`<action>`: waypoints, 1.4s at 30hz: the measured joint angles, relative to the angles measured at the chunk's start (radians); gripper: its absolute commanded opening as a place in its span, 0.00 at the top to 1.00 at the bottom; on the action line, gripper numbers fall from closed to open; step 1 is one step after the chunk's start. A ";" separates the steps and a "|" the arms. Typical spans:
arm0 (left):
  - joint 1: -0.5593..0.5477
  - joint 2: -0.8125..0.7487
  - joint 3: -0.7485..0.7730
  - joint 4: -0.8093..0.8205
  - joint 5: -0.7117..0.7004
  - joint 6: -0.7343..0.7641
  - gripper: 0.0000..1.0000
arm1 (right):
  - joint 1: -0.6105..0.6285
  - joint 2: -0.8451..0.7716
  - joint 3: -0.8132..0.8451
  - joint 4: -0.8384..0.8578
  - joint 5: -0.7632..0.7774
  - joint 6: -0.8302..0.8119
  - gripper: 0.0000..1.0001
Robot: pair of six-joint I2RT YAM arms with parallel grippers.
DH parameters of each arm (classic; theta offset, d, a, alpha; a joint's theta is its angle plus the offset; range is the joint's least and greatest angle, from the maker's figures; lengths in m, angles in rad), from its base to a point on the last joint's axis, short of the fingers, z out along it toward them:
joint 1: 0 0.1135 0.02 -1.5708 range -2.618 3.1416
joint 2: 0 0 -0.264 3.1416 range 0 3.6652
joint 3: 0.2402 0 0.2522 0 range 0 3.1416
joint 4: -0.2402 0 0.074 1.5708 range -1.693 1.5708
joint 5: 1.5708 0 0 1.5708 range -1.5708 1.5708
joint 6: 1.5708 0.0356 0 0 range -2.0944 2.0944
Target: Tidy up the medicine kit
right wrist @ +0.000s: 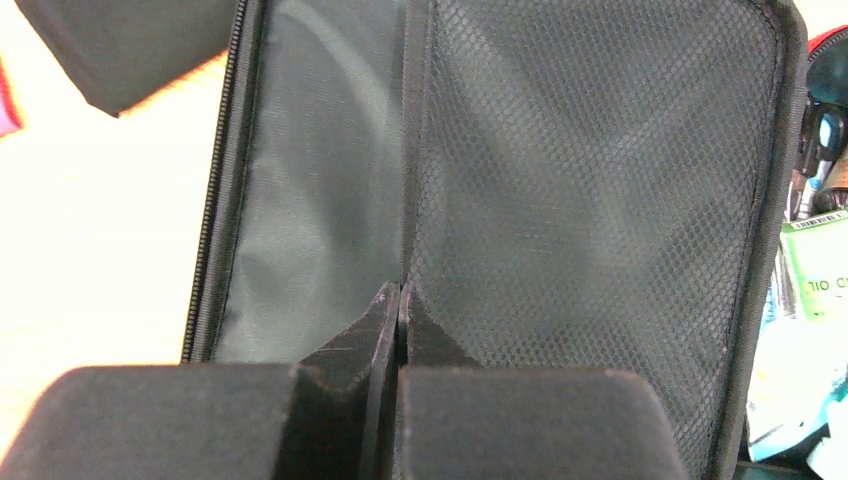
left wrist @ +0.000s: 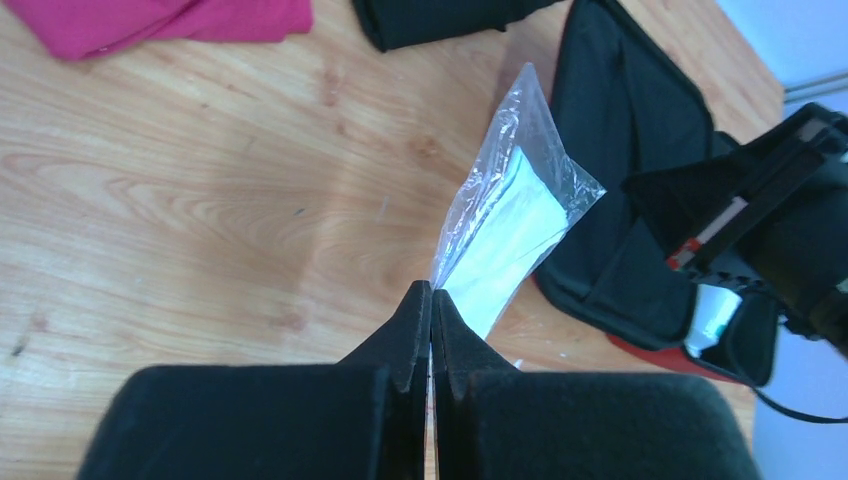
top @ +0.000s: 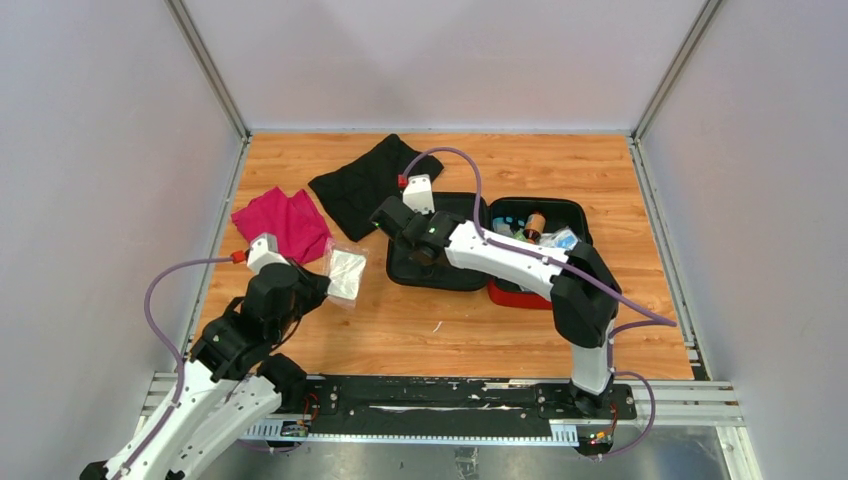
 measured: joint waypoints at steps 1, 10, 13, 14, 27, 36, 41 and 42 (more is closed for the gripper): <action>0.000 0.020 0.019 0.004 0.010 -0.005 1.00 | 0.000 -0.010 -0.010 0.011 -0.006 0.000 1.00; 0.000 0.203 0.180 0.024 0.032 -0.128 1.00 | -0.001 -0.051 -0.090 0.085 -0.043 0.001 1.00; 0.000 0.280 0.220 0.022 0.024 -0.182 1.00 | -0.001 -0.080 -0.124 0.099 -0.050 0.005 1.00; 0.000 0.309 0.234 0.019 0.021 -0.198 1.00 | -0.001 -0.090 -0.130 0.104 -0.050 0.006 1.00; 0.000 0.590 0.334 0.011 -0.001 -0.323 1.00 | -0.001 -0.167 -0.164 0.152 -0.061 0.009 1.00; 0.000 0.669 0.377 0.055 0.008 -0.326 1.00 | -0.001 -0.176 -0.190 0.169 -0.070 0.009 1.00; 0.000 0.717 0.377 0.083 0.023 -0.329 1.00 | -0.001 -0.194 -0.195 0.177 -0.072 0.008 1.00; 0.000 0.724 0.377 0.092 0.028 -0.329 1.00 | -0.001 -0.198 -0.198 0.179 -0.072 0.008 1.00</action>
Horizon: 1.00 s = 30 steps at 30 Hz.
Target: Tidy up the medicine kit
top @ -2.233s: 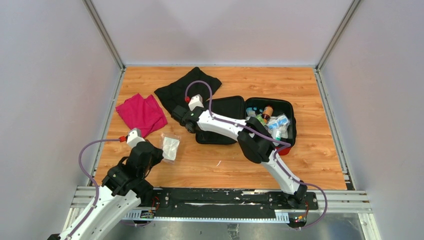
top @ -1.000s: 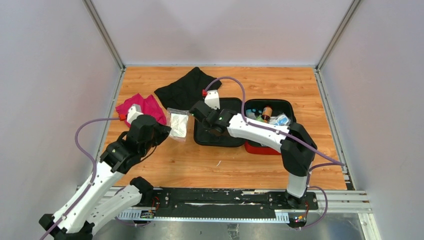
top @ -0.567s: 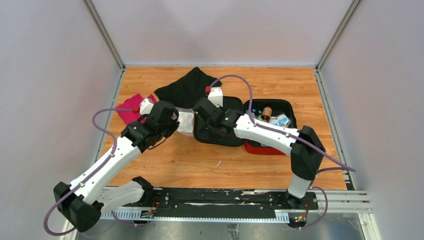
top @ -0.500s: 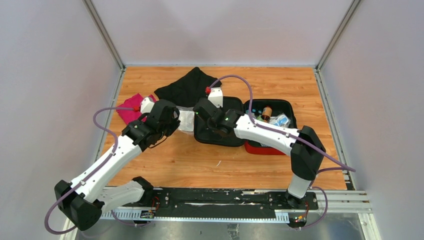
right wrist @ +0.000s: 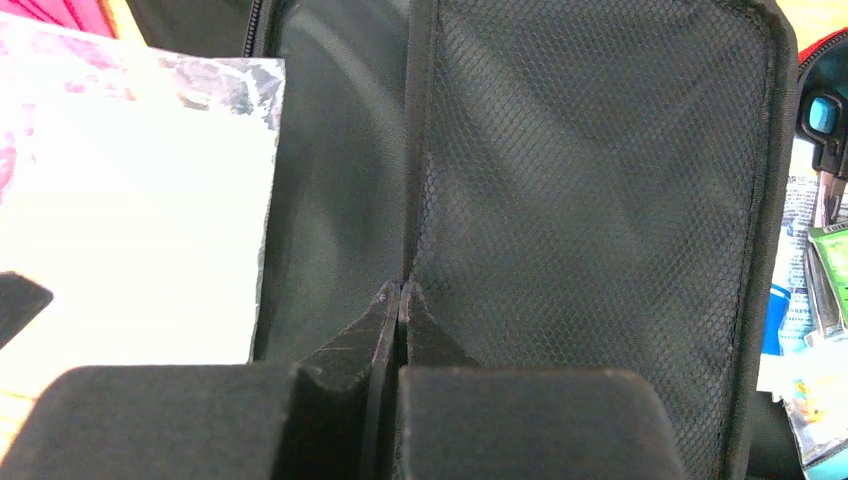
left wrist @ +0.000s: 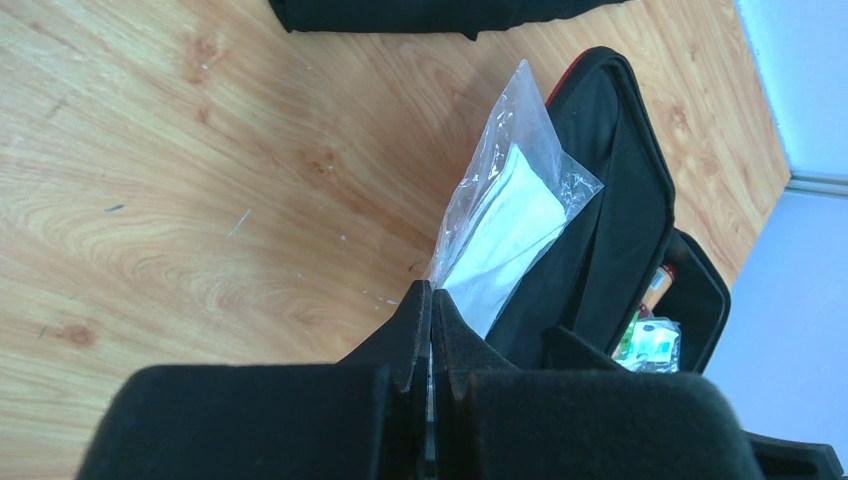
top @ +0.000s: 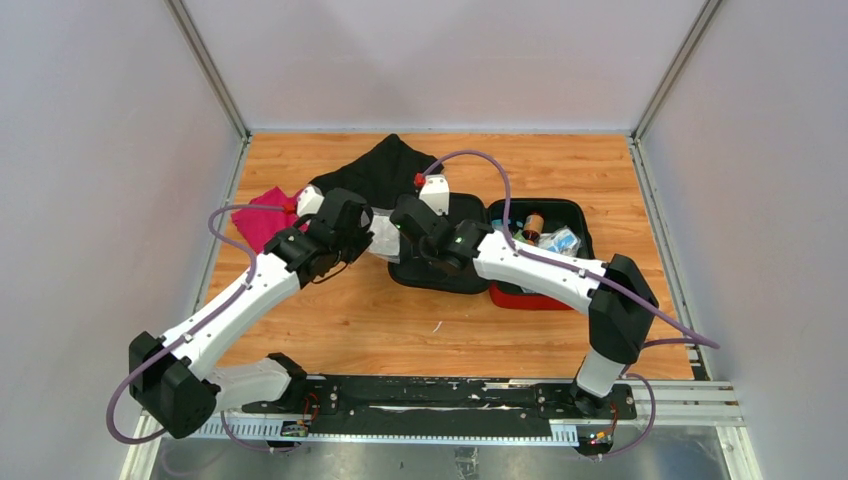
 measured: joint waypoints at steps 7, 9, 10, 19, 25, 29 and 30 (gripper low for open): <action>0.000 0.047 0.000 0.066 0.034 0.007 1.00 | 0.000 -0.018 -0.021 0.011 0.000 -0.006 1.00; 0.000 0.057 0.000 0.074 0.043 0.009 1.00 | 0.000 -0.020 -0.027 0.021 0.000 -0.013 1.00; 0.000 0.061 0.000 0.079 0.048 0.011 1.00 | 0.000 -0.021 -0.030 0.025 0.000 -0.017 1.00; 0.000 0.085 0.000 0.098 0.080 0.014 1.00 | 0.000 -0.039 -0.096 0.123 -0.021 -0.113 1.00; 0.000 0.108 0.000 0.103 0.096 0.012 1.00 | 0.000 -0.070 -0.162 0.231 -0.054 -0.182 1.00; 0.000 0.115 0.000 0.103 0.100 0.007 1.00 | 0.000 -0.074 -0.174 0.259 -0.056 -0.201 1.00; 0.000 0.116 0.000 0.103 0.100 0.007 1.00 | 0.000 -0.076 -0.176 0.264 -0.055 -0.203 1.00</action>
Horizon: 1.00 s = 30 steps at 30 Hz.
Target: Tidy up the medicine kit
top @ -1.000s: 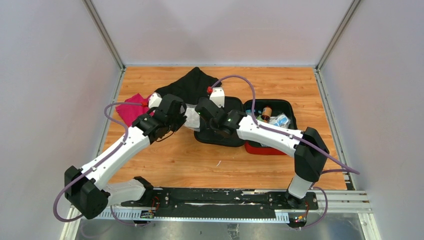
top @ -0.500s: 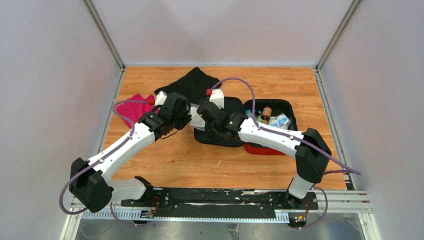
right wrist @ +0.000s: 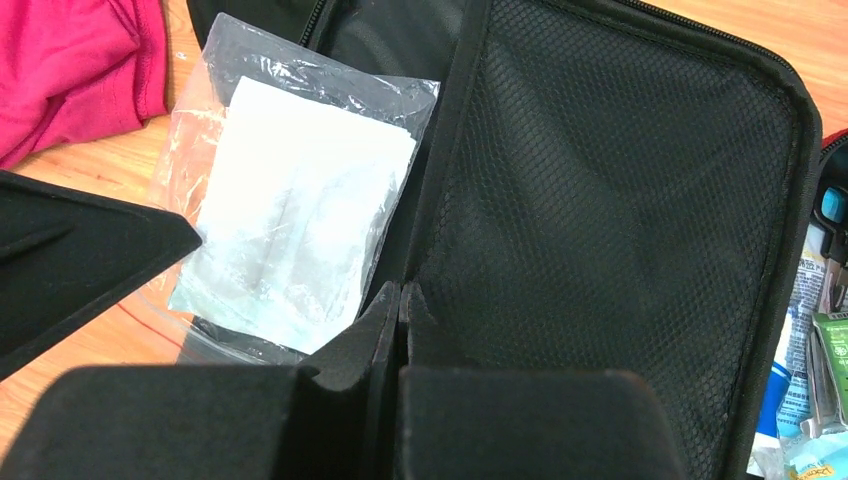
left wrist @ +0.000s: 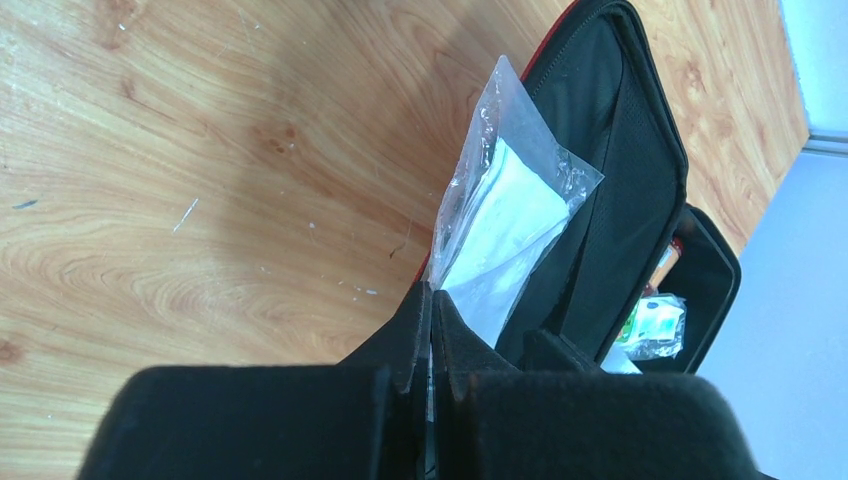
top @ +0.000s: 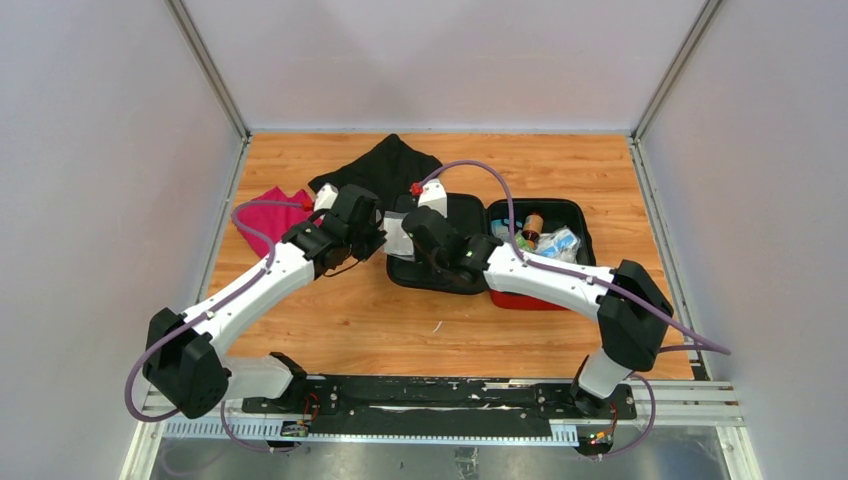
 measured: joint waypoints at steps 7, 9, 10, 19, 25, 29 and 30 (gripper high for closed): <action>0.000 0.001 -0.001 0.001 0.007 -0.004 1.00 | 0.000 -0.021 -0.021 0.024 0.008 0.000 1.00; -0.001 0.006 -0.001 0.004 0.017 -0.003 1.00 | 0.000 -0.026 -0.027 0.031 0.008 0.000 1.00; -0.002 0.009 -0.001 0.006 0.021 -0.003 1.00 | 0.000 -0.026 -0.028 0.031 0.007 0.000 1.00; -0.013 0.031 -0.001 0.057 0.070 0.020 1.00 | 0.000 -0.027 -0.041 0.056 0.007 -0.007 1.00; -0.013 0.038 -0.001 0.093 0.099 0.042 1.00 | 0.000 -0.028 -0.053 0.075 0.006 -0.013 1.00; -0.014 0.038 -0.005 0.127 0.128 0.050 1.00 | 0.000 -0.037 -0.061 0.083 0.006 -0.014 1.00; -0.015 0.038 -0.008 0.135 0.133 0.053 1.00 | 0.000 -0.039 -0.061 0.083 0.007 -0.014 1.00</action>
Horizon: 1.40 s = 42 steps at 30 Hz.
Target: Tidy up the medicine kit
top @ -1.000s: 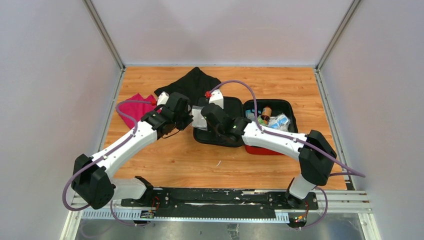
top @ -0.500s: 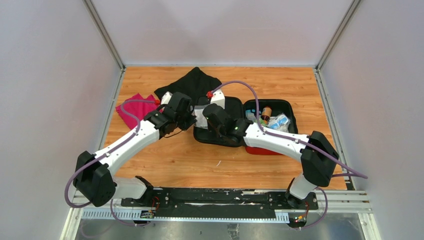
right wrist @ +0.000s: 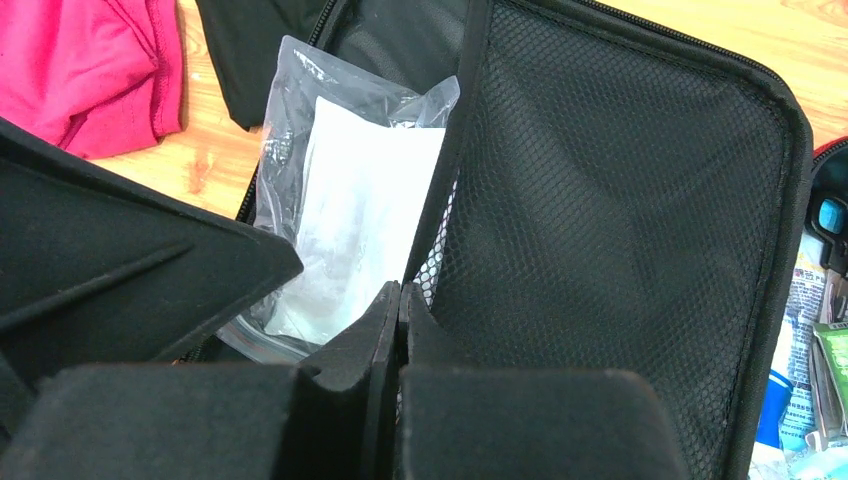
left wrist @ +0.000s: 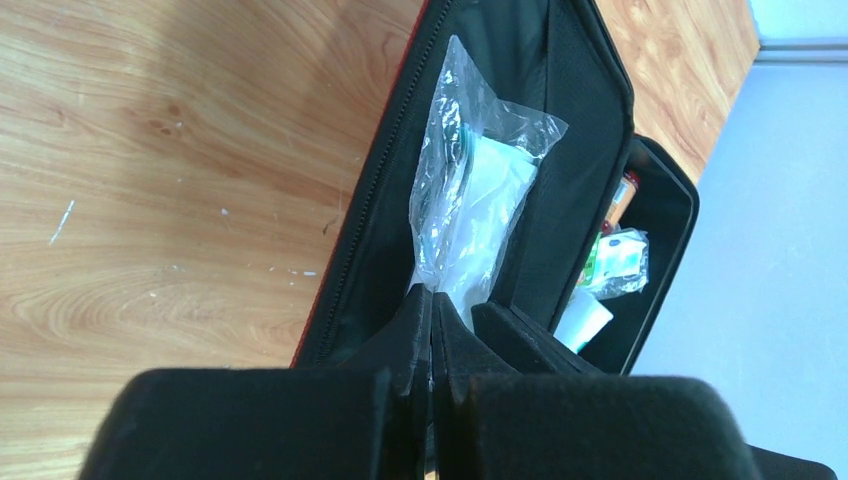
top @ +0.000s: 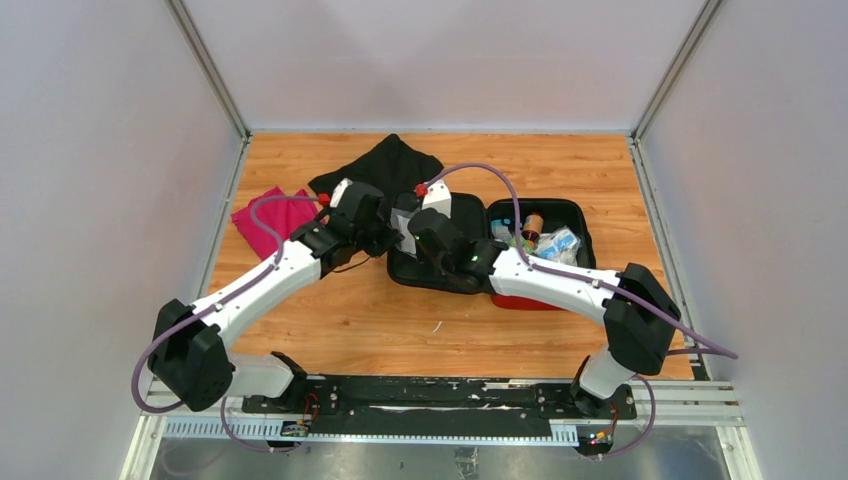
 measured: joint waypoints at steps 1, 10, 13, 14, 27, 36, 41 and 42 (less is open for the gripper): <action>-0.001 0.000 -0.002 0.006 0.006 0.001 1.00 | 0.000 -0.001 0.000 0.000 0.000 0.000 1.00; -0.006 -0.008 -0.037 0.042 0.045 0.005 1.00 | 0.000 -0.003 -0.004 0.000 0.000 0.000 1.00; -0.006 -0.025 -0.051 0.043 0.051 0.005 1.00 | 0.000 -0.003 -0.005 0.002 0.000 0.000 1.00; -0.007 -0.035 -0.060 0.043 0.053 0.005 1.00 | 0.000 -0.003 -0.005 0.004 0.001 0.000 1.00; -0.012 -0.133 -0.114 0.027 0.064 0.006 1.00 | 0.000 -0.003 -0.005 0.012 0.002 0.000 1.00; -0.012 -0.132 -0.114 0.039 0.080 0.028 1.00 | 0.000 -0.003 -0.005 0.013 0.002 0.000 1.00; -0.012 -0.107 -0.107 0.078 0.080 0.076 1.00 | 0.000 -0.003 -0.008 0.014 0.002 0.000 1.00; -0.012 -0.096 -0.102 0.085 0.080 0.086 1.00 | 0.000 -0.005 -0.012 0.016 0.002 0.000 1.00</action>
